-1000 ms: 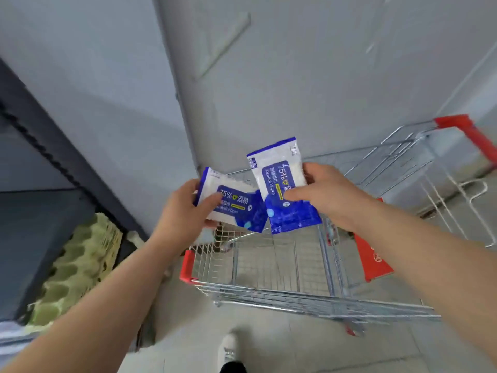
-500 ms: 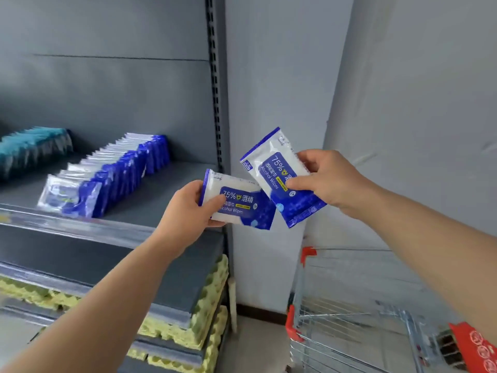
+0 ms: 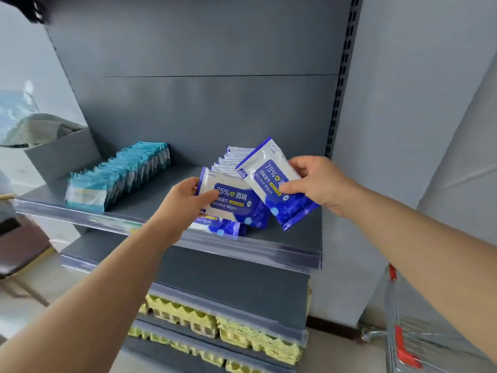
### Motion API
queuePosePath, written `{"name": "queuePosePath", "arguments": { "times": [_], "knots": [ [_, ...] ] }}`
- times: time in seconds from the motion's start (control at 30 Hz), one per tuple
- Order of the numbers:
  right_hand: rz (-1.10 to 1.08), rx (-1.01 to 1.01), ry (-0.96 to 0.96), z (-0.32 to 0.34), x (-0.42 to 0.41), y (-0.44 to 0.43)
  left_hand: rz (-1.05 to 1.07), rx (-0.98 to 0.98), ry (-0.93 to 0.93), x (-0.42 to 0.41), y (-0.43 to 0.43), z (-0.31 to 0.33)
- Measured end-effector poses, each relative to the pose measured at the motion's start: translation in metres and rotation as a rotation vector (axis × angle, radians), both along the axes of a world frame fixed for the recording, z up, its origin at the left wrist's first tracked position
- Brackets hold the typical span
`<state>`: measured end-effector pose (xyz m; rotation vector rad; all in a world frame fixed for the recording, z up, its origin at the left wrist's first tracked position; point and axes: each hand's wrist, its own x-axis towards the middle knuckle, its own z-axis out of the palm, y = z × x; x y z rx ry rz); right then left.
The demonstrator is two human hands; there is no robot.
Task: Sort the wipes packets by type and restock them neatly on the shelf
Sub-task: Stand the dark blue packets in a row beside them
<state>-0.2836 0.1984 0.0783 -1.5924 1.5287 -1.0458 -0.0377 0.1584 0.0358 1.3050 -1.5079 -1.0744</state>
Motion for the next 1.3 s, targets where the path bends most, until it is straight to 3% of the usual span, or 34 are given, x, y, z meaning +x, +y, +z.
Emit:
{"name": "queuePosePath", "arguments": {
  "times": [0.1,0.23,0.37,0.63,0.73,0.87,1.13,1.3],
  "knots": [
    [0.007,0.025,0.009,-0.009,0.025,-0.021,-0.047,0.060,-0.024,0.028,-0.020,-0.010],
    [0.028,0.042,0.038,-0.021,0.043,-0.045,-0.097,0.053,-0.187,0.042,-0.043,-0.022],
    [0.057,0.061,0.097,-0.029,0.049,-0.065,-0.088,-0.007,-0.310,0.041,-0.061,-0.032],
    [0.056,0.075,0.180,-0.036,0.066,-0.096,0.010,-0.116,-0.316,0.048,-0.090,-0.051],
    [0.016,0.102,0.170,-0.035,0.070,-0.101,0.016,-0.250,-0.463,0.056,-0.101,-0.051],
    [-0.036,0.102,0.197,-0.032,0.077,-0.096,-0.130,0.006,-0.314,0.071,-0.108,-0.051],
    [-0.038,0.168,0.375,-0.039,0.105,-0.077,-0.226,-0.069,-0.183,0.077,-0.101,-0.065],
    [-0.127,0.147,0.472,-0.043,0.126,-0.068,-0.432,0.065,-0.105,0.093,-0.102,-0.060]
  ]
}}
